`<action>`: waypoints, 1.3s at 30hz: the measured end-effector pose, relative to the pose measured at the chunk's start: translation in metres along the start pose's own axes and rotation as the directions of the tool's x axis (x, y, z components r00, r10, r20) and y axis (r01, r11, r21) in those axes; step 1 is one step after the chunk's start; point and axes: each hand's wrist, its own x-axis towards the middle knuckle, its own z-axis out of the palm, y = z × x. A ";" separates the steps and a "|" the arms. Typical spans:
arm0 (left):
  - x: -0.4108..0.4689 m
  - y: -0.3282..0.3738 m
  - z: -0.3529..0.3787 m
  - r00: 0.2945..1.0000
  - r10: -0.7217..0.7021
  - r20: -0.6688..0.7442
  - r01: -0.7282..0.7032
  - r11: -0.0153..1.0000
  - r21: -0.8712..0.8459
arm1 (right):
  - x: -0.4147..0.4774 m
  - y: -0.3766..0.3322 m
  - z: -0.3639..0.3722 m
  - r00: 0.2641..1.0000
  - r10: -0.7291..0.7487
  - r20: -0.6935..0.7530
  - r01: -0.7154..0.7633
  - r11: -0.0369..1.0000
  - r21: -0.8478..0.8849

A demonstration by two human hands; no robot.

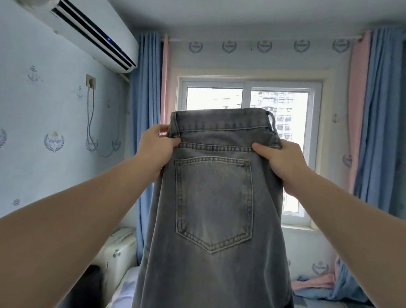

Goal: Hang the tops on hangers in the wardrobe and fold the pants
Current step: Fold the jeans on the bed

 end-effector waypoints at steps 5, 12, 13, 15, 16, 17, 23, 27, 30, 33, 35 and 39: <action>0.019 -0.060 -0.017 0.999 -0.050 -0.010 0.050 0.999 0.013 | 0.013 0.051 0.030 0.998 0.062 0.014 -0.061 0.998 -0.026; 0.047 -0.226 -0.046 0.971 -0.237 0.029 0.233 0.968 0.089 | 0.026 0.199 0.087 0.950 0.308 0.045 -0.296 0.940 -0.167; 0.051 -0.259 -0.051 0.960 -0.276 0.037 0.271 0.957 0.101 | 0.027 0.227 0.096 0.936 0.350 0.050 -0.333 0.921 -0.203; 0.056 -0.328 -0.058 0.937 -0.347 0.046 0.338 0.931 0.142 | 0.028 0.290 0.116 0.905 0.422 0.046 -0.396 0.878 -0.269; 0.059 -0.365 -0.061 0.923 -0.381 0.045 0.370 0.915 0.163 | 0.028 0.324 0.126 0.887 0.460 0.035 -0.430 0.853 -0.296; 0.062 -0.402 -0.063 0.907 -0.418 0.043 0.406 0.897 0.174 | 0.028 0.357 0.136 0.865 0.500 0.025 -0.468 0.825 -0.316; 0.078 -0.610 -0.071 0.764 -0.644 0.025 0.614 0.739 0.277 | 0.019 0.552 0.185 0.724 0.683 -0.092 -0.641 0.619 -0.453; 0.093 -0.729 -0.071 0.726 -0.688 0.011 0.634 0.676 0.376 | 0.018 0.669 0.210 0.697 0.699 -0.164 -0.648 0.514 -0.563; 0.106 -0.808 -0.067 0.722 -0.691 -0.029 0.633 0.644 0.429 | 0.028 0.749 0.229 0.693 0.684 -0.229 -0.658 0.470 -0.588; 0.124 -0.882 -0.063 0.717 -0.691 -0.090 0.652 0.620 0.436 | 0.043 0.825 0.252 0.714 0.652 -0.257 -0.650 0.481 -0.588; 0.136 -0.928 -0.061 0.723 -0.680 -0.121 0.650 0.611 0.452 | 0.053 0.870 0.267 0.730 0.628 -0.269 -0.643 0.499 -0.581; 0.136 -1.001 -0.059 0.683 -0.717 -0.140 0.697 0.582 0.419 | 0.050 0.945 0.295 0.705 0.687 -0.177 -0.666 0.554 -0.500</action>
